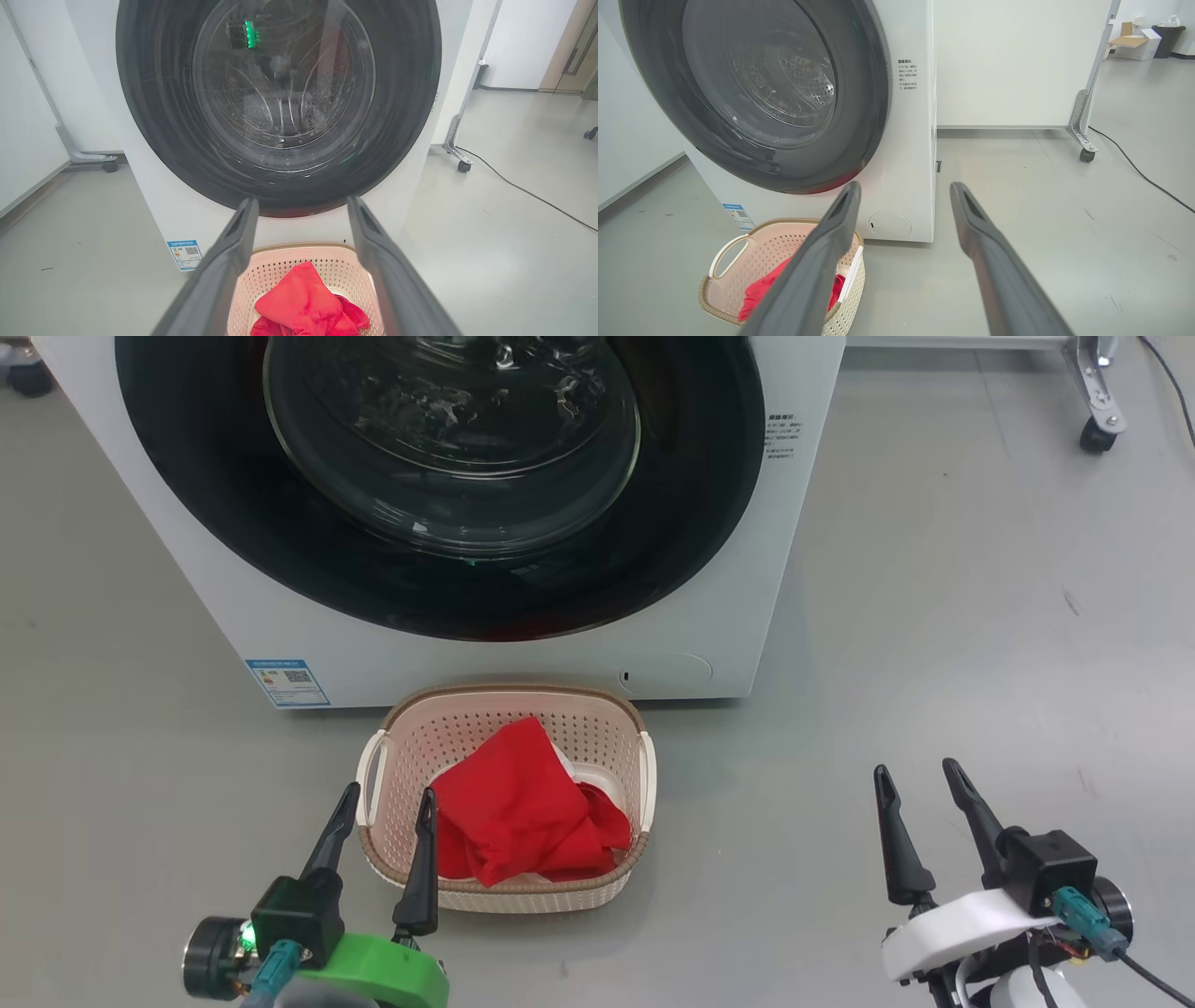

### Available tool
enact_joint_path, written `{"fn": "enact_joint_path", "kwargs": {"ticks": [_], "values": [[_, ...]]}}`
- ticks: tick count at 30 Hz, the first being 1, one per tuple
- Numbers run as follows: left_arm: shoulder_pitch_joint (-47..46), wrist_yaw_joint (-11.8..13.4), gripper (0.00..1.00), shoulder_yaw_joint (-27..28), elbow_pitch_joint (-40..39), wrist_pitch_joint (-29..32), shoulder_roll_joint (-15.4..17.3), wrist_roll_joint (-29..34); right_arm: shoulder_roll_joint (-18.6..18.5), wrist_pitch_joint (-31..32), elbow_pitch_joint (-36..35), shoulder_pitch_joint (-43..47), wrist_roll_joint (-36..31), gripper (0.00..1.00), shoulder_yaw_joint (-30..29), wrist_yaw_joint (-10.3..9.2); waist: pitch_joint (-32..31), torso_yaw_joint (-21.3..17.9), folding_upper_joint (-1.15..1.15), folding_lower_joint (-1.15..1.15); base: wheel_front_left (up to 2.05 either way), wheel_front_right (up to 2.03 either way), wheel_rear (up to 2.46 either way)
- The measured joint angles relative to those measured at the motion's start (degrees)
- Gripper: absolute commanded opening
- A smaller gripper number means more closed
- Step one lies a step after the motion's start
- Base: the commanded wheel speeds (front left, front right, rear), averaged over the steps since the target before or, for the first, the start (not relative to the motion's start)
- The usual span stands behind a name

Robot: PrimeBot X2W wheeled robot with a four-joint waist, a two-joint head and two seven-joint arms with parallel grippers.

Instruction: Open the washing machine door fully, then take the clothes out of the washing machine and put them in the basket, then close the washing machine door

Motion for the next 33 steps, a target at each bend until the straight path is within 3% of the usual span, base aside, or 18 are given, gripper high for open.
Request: {"fn": "enact_joint_path", "kwargs": {"ticks": [13, 33], "values": [[2.3, 0.0, 1.00, -0.5, -0.3, 1.3, 0.3, 0.0, 0.3, 0.0, -2.1, 4.2, 0.0, 1.00, 1.4, -0.70, -3.3, 0.5, 0.00, 0.00, 0.00, 0.00, 0.00], [3.1, 0.4, 1.00, -0.2, -2.0, 2.0, 0.5, 0.0, 0.7, 0.0, -4.5, 5.7, 0.0, 1.00, 2.4, -1.72, -3.3, 0.7, 0.00, 0.00, 0.00, 0.00, 0.00]]}}
